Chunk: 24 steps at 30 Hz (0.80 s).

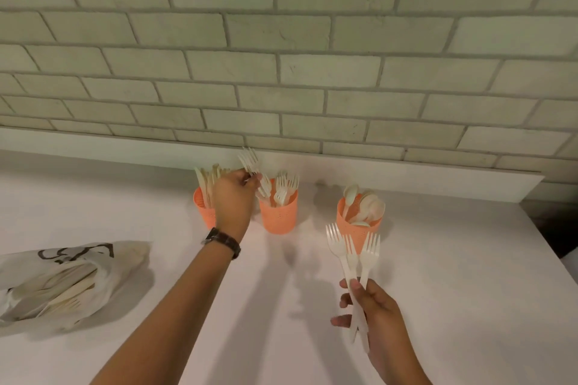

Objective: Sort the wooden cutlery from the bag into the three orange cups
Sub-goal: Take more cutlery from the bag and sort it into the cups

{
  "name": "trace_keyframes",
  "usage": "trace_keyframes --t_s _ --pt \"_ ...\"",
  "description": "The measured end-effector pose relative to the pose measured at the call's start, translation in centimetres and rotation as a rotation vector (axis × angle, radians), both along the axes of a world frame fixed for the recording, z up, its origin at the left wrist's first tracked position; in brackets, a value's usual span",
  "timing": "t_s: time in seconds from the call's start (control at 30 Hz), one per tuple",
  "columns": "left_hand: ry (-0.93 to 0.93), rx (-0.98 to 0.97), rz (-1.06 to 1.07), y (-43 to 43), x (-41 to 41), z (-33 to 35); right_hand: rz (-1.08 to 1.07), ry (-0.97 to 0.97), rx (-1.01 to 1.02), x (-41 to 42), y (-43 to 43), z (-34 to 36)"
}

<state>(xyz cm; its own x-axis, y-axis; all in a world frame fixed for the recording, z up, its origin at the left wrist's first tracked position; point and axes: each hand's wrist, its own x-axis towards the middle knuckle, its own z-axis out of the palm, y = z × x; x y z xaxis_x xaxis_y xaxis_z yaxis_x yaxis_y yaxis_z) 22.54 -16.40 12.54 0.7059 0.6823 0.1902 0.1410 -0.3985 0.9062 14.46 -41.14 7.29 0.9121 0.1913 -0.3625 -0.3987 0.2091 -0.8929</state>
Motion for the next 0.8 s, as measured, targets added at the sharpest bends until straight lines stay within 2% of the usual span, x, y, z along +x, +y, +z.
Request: trace_keyframes --t_s 0.07,0.23,0.3,0.37,0.47,0.63,0.8 --pt "0.036 0.086 -0.012 -0.3 1.3 -0.7 -0.009 0.005 0.04 0.3 -0.2 -0.1" --pt "0.266 0.15 -0.151 -0.8 2.2 -3.9 0.031 -0.103 -0.163 0.7 -0.2 -0.3" --pt "0.297 0.11 -0.186 -0.7 2.1 -4.6 0.046 -0.151 -0.211 1.0 -0.3 -0.3" --pt "0.282 0.028 -0.177 -0.5 1.7 -4.4 0.084 -0.171 -0.231 1.6 -0.2 -0.2" --pt "0.208 0.015 -0.108 -0.2 0.2 -3.6 0.159 -0.211 -0.27 3.1 0.5 0.7" --pt "0.044 -0.082 -0.058 -0.7 -5.0 -2.4 0.15 -0.421 -0.409 7.1 3.6 2.0" --pt "-0.051 -0.262 -0.008 -0.7 -9.8 -2.1 0.209 -0.489 -0.387 10.6 8.1 3.6"
